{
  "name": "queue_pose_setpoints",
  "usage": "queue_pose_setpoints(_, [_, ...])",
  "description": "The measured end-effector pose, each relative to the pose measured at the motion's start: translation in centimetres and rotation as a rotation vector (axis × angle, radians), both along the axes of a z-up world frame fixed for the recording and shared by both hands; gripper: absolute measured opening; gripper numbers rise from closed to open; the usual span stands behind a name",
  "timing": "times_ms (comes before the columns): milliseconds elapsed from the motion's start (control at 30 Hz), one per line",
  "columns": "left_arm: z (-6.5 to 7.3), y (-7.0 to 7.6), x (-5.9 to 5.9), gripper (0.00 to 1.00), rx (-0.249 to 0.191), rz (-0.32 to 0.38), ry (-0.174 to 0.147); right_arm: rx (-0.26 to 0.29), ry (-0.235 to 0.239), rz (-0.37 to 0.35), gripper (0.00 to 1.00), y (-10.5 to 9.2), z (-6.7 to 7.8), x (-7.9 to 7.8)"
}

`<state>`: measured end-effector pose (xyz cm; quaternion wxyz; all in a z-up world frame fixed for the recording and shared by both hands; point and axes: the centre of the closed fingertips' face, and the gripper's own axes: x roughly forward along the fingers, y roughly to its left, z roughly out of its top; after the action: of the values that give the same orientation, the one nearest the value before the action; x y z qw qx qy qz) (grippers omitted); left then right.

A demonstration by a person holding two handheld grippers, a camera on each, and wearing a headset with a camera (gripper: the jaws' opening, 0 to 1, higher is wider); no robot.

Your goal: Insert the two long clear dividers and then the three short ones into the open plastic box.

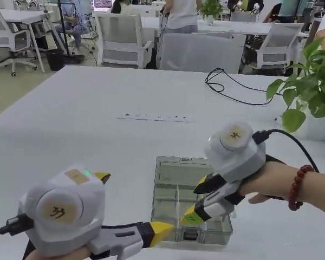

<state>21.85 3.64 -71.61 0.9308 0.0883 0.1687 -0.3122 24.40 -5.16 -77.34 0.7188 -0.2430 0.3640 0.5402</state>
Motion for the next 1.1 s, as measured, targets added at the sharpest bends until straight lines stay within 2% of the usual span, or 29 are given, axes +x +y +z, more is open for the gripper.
queue_pose_setpoints(100, [0.0,0.1,0.0,0.95,0.005,-0.001,-0.001,-0.005,-0.011,0.031,0.52,-1.0,0.0,-0.2])
queue_pose_setpoints(600, [-0.1,0.1,0.1,0.94,0.009,0.0,0.003,-0.05,-0.055,0.027,0.53,-7.2,-1.1,0.5])
queue_pose_setpoints(767, [0.0,-0.2,0.1,0.93,0.01,-0.003,-0.002,-0.085,-0.069,0.044,0.53,-9.4,-2.1,1.0])
queue_pose_setpoints(933, [0.0,-0.2,0.1,0.91,0.011,0.002,-0.001,-0.108,-0.062,0.078,0.51,-10.9,-3.4,1.2])
queue_pose_setpoints(1100, [-0.1,-0.1,0.1,0.91,0.018,0.013,0.004,-0.121,-0.058,0.114,0.5,-11.7,-4.5,1.3])
